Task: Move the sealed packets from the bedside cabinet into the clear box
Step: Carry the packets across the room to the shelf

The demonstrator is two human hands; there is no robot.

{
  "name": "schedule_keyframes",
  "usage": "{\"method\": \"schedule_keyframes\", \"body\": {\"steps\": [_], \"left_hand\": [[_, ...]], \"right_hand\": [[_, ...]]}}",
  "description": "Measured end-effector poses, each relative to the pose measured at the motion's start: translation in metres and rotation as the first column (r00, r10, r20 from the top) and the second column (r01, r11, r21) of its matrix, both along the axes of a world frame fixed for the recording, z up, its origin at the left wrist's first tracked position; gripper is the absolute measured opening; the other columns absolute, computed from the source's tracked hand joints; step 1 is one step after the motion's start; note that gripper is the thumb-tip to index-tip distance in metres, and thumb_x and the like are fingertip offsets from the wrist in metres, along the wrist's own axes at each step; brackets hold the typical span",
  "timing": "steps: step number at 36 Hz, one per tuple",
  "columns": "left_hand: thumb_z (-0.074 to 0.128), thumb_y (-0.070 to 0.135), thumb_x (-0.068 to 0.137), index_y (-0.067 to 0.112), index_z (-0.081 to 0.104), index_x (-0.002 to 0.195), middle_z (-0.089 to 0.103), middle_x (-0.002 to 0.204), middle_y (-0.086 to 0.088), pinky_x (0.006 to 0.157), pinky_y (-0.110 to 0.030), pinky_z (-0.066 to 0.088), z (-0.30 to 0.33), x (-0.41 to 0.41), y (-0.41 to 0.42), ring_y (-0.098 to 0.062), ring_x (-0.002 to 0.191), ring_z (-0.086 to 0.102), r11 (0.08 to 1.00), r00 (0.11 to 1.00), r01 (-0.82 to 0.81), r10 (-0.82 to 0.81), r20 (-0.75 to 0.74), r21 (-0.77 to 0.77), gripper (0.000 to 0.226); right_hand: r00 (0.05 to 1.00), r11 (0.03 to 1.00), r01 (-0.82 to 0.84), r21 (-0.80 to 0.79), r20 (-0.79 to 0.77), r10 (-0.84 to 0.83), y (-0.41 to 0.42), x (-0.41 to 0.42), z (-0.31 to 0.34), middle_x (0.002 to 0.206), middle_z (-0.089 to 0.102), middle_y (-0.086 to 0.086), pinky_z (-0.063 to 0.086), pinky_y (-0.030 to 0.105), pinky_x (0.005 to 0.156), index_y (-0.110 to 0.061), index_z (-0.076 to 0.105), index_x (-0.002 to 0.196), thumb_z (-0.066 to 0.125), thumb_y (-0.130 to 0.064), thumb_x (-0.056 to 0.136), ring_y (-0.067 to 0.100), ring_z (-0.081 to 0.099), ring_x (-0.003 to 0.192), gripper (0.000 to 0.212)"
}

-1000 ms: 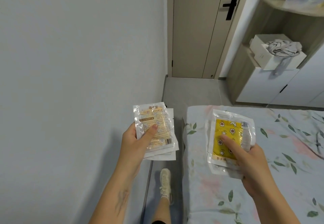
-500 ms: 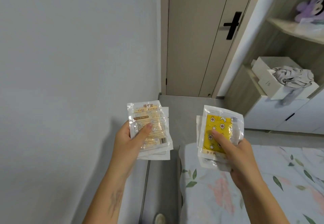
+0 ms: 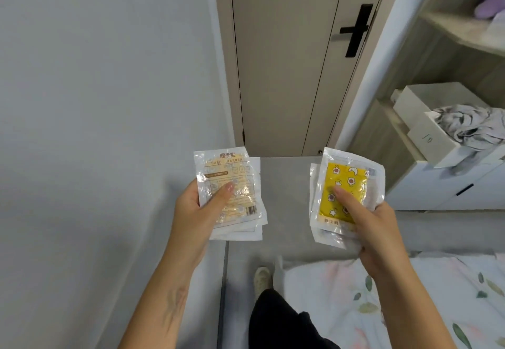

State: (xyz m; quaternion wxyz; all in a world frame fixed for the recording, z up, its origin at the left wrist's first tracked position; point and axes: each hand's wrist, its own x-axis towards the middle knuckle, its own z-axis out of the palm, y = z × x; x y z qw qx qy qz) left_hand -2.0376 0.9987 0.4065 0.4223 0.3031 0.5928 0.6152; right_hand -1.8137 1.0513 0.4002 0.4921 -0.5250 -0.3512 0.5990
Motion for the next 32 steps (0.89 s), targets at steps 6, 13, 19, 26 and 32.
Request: {"method": "schedule_keyframes", "body": {"steps": [6, 13, 19, 26, 32], "left_hand": [[0.066, 0.012, 0.086, 0.024, 0.069, 0.093, 0.076, 0.087, 0.008, 0.066, -0.026, 0.058, -0.003, 0.0, 0.143, -0.013, 0.082, 0.073, 0.998, 0.998, 0.056, -0.056, -0.027, -0.018, 0.015], [0.067, 0.016, 0.084, 0.024, 0.069, 0.099, 0.076, 0.094, 0.006, 0.075, -0.034, 0.057, 0.016, 0.016, 0.284, -0.015, 0.088, 0.072, 0.986, 0.987, 0.153, -0.155, -0.031, -0.059, 0.017], [0.066, 0.013, 0.086, 0.023, 0.069, 0.097, 0.076, 0.091, 0.007, 0.066, -0.025, 0.058, 0.028, 0.029, 0.372, -0.012, 0.084, 0.073, 0.969, 0.971, 0.236, -0.239, -0.031, -0.067, 0.016], [0.066, 0.016, 0.084, 0.024, 0.068, 0.099, 0.075, 0.091, 0.009, 0.062, -0.024, 0.058, 0.014, 0.04, 0.484, -0.011, 0.083, 0.073, 0.914, 0.919, 0.381, -0.391, -0.052, -0.138, 0.017], [0.066, 0.016, 0.081, 0.02, 0.067, 0.1, 0.076, 0.092, 0.007, 0.061, -0.021, 0.057, -0.014, 0.052, 0.58, -0.011, 0.083, 0.073, 0.83, 0.842, 0.528, -0.539, -0.013, -0.178, 0.02]], "right_hand": [[0.997, 0.997, 0.068, 0.022, -0.028, -0.067, 0.133, -0.011, -0.005, 0.077, 0.075, -0.005, 0.059, 0.029, 0.061, -0.018, 0.068, 0.089, 0.067, -0.013, 0.085, 0.01, 0.071, 0.069, 0.006], [0.996, 0.996, 0.09, 0.008, -0.025, -0.09, 0.256, -0.001, 0.013, 0.081, 0.076, -0.003, 0.058, 0.027, 0.059, -0.017, 0.068, 0.095, 0.068, -0.014, 0.084, 0.013, 0.073, 0.073, 0.011], [0.988, 0.989, 0.15, -0.002, -0.032, -0.15, 0.331, 0.008, 0.015, 0.082, 0.076, -0.004, 0.058, 0.025, 0.059, -0.018, 0.068, 0.095, 0.068, -0.014, 0.084, 0.012, 0.073, 0.074, 0.011], [0.963, 0.964, 0.262, -0.037, -0.057, -0.264, 0.416, 0.021, -0.003, 0.086, 0.076, 0.0, 0.058, 0.029, 0.062, -0.016, 0.068, 0.099, 0.069, -0.016, 0.083, 0.017, 0.073, 0.077, 0.016], [0.934, 0.932, 0.356, -0.06, -0.014, -0.358, 0.494, 0.032, -0.017, 0.083, 0.076, 0.0, 0.056, 0.024, 0.058, -0.017, 0.069, 0.092, 0.069, -0.014, 0.084, 0.015, 0.073, 0.073, 0.009]]}}
